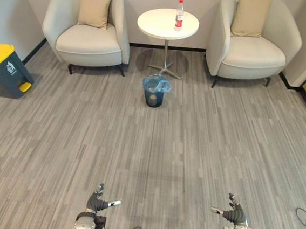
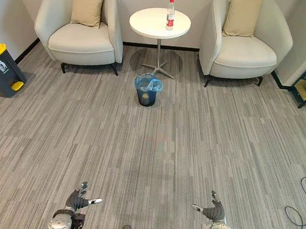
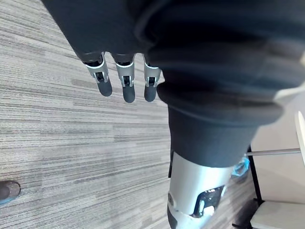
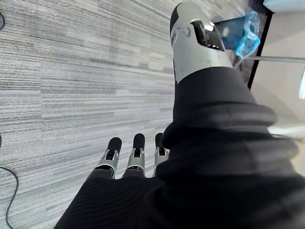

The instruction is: Gather rubbish on tea table into small bin, then transfer packed bag to large trash can.

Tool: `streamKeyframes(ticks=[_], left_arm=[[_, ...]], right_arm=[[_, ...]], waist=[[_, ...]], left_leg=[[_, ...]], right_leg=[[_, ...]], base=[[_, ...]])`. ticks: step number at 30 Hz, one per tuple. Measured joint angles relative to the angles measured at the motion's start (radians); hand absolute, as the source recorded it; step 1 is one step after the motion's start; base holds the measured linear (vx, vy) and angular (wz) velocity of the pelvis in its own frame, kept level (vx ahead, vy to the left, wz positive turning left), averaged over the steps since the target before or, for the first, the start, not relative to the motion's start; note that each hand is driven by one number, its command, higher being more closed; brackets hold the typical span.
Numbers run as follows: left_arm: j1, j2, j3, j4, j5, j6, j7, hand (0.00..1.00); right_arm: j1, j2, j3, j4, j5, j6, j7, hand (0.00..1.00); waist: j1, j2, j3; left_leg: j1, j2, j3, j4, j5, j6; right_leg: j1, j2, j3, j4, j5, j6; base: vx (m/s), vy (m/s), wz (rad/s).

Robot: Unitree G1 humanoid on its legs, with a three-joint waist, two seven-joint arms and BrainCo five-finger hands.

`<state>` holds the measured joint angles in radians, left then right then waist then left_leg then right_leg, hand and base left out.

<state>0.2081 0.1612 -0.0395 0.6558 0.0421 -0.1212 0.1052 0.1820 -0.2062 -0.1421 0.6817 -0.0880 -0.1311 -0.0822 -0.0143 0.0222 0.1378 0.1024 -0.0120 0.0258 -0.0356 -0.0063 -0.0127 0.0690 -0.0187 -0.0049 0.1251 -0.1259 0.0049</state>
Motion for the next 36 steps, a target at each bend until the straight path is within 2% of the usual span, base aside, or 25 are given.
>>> streamKeyframes(ticks=[8, 15, 18, 20, 22, 23, 24, 25, 27, 29, 30, 31, 32, 33, 34, 36], left_arm=[[0.027, 0.008, 0.002, -0.004, 0.002, 0.001, -0.017, 0.00], [0.035, 0.011, 0.014, -0.004, -0.006, 0.004, -0.017, 0.00], [0.033, 0.008, 0.026, -0.021, -0.014, 0.006, -0.017, 0.00], [0.034, 0.008, 0.035, -0.050, -0.030, 0.008, -0.015, 0.00], [0.034, 0.009, 0.033, -0.098, -0.041, 0.008, -0.014, 0.00], [0.028, 0.009, 0.032, -0.102, -0.044, 0.008, -0.013, 0.00], [0.024, 0.012, 0.032, -0.103, -0.051, 0.008, -0.010, 0.00], [0.018, 0.022, 0.029, -0.103, -0.052, 0.009, -0.008, 0.00], [0.013, 0.032, 0.029, -0.103, -0.055, 0.013, 0.003, 0.00], [-0.011, 0.037, 0.029, -0.100, -0.072, 0.017, 0.008, 0.00], [-0.028, 0.038, 0.029, -0.095, -0.072, 0.017, 0.008, 0.00], [-0.046, 0.037, 0.027, -0.091, -0.072, 0.017, 0.008, 0.00], [-0.068, 0.035, 0.020, -0.090, -0.072, 0.017, 0.009, 0.00], [-0.082, 0.033, 0.010, -0.086, -0.071, 0.016, 0.010, 0.00], [-0.099, 0.027, 0.004, -0.079, -0.071, 0.015, 0.010, 0.00], [-0.120, 0.012, -0.011, -0.077, -0.071, 0.014, 0.009, 0.00]], right_arm=[[0.022, 0.000, 0.000, 0.008, 0.007, 0.004, 0.004, 0.00], [0.012, 0.003, -0.010, 0.050, 0.093, 0.025, 0.007, 0.00], [-0.019, 0.004, -0.020, 0.051, 0.121, 0.026, -0.003, 0.00], [-0.040, 0.004, -0.030, 0.050, 0.129, 0.026, -0.008, 0.00], [-0.060, 0.007, -0.043, 0.048, 0.139, 0.029, -0.017, 0.00], [-0.062, 0.007, -0.043, 0.047, 0.139, 0.030, -0.020, 0.00], [-0.073, 0.014, -0.037, 0.045, 0.149, 0.032, -0.024, 0.00], [-0.072, 0.027, -0.034, 0.042, 0.158, 0.033, -0.024, 0.00], [-0.068, 0.029, -0.016, 0.041, 0.158, 0.035, -0.024, 0.00], [-0.083, 0.023, -0.014, 0.041, 0.159, 0.041, -0.024, 0.00], [-0.088, 0.015, -0.014, 0.041, 0.159, 0.042, -0.025, 0.00], [-0.090, 0.006, -0.017, 0.041, 0.159, 0.042, -0.026, 0.00], [-0.087, -0.008, -0.030, 0.041, 0.162, 0.044, -0.029, 0.00], [-0.086, -0.018, -0.047, 0.038, 0.165, 0.046, -0.032, 0.00], [-0.087, -0.028, -0.047, 0.036, 0.166, 0.047, -0.034, 0.00], [-0.101, -0.034, -0.046, 0.009, 0.166, 0.048, -0.044, 0.00]], waist=[[-0.001, -0.002, -0.001], [0.001, -0.004, -0.006], [0.003, -0.004, -0.003], [0.008, -0.004, -0.002], [0.024, -0.020, 0.015], [0.026, -0.014, 0.020], [0.028, -0.024, 0.040], [0.020, -0.024, 0.045], [0.012, -0.023, 0.054], [-0.006, -0.022, 0.072], [-0.016, -0.015, 0.080], [-0.032, -0.011, 0.084], [-0.049, -0.010, 0.085], [-0.065, -0.006, 0.082], [-0.066, 0.004, 0.085], [-0.059, 0.028, 0.100]], left_leg=[[-0.007, 0.003, 0.002, -0.002, -0.004, -0.005], [-0.038, 0.008, 0.019, 0.006, -0.007, 0.000], [-0.092, 0.013, 0.040, 0.090, -0.057, 0.009], [-0.138, 0.016, 0.062, 0.176, -0.110, 0.018], [-0.172, 0.005, 0.092, 0.281, -0.212, 0.033], [-0.167, 0.003, 0.095, 0.298, -0.231, 0.038], [-0.154, 0.005, 0.099, 0.328, -0.262, 0.049], [-0.130, 0.005, 0.099, 0.338, -0.284, 0.055], [-0.102, 0.014, 0.099, 0.331, -0.308, 0.056], [-0.066, 0.041, 0.085, 0.305, -0.325, 0.040], [-0.046, 0.058, 0.070, 0.285, -0.331, 0.032], [-0.022, 0.070, 0.054, 0.259, -0.325, 0.013], [0.020, 0.082, 0.035, 0.217, -0.327, -0.009], [0.053, 0.101, 0.007, 0.194, -0.334, -0.030], [0.059, 0.119, 0.001, 0.205, -0.333, -0.045], [0.011, 0.150, 0.003, 0.381, -0.286, -0.119]], right_leg=[[-0.023, 0.001, -0.006, 0.018, -0.003, -0.002], [-0.059, 0.008, 0.011, 0.020, -0.003, -0.001], [-0.081, 0.012, 0.034, 0.036, -0.004, -0.001], [-0.125, 0.012, 0.056, 0.100, -0.038, 0.008], [-0.203, -0.007, 0.069, 0.288, -0.137, 0.070], [-0.228, -0.012, 0.064, 0.356, -0.146, 0.083], [-0.304, -0.024, 0.036, 0.528, -0.140, 0.108], [-0.357, -0.044, -0.003, 0.643, -0.148, 0.106], [-0.420, -0.067, -0.066, 0.625, -0.160, 0.086], [-0.465, -0.064, -0.117, 0.480, -0.145, 0.083], [-0.484, -0.055, -0.131, 0.386, -0.113, 0.082], [-0.500, -0.050, -0.134, 0.281, -0.057, 0.083], [-0.514, -0.050, -0.134, 0.197, 0.052, 0.076], [-0.512, -0.051, -0.130, 0.208, 0.162, 0.040], [-0.519, -0.041, -0.145, 0.256, 0.141, 0.006], [-0.513, -0.039, -0.177, 0.378, 0.033, -0.028]], base=[[-0.06, -0.014, 0.01], [0.01, -0.011, -0.07], [0.06, -0.003, -0.22], [0.08, 0.011, -0.34], [0.06, 0.024, -0.34], [0.09, 0.019, -0.33], [0.14, 0.011, -0.18], [0.17, 0.011, -0.12], [0.35, -0.005, -0.05], [0.36, -0.039, 0.09], [0.36, -0.061, 0.34], [0.52, -0.108, 0.56], [0.70, -0.183, 0.77], [0.64, -0.197, 0.65], [0.64, -0.230, 0.47], [0.68, -0.287, 0.21]])
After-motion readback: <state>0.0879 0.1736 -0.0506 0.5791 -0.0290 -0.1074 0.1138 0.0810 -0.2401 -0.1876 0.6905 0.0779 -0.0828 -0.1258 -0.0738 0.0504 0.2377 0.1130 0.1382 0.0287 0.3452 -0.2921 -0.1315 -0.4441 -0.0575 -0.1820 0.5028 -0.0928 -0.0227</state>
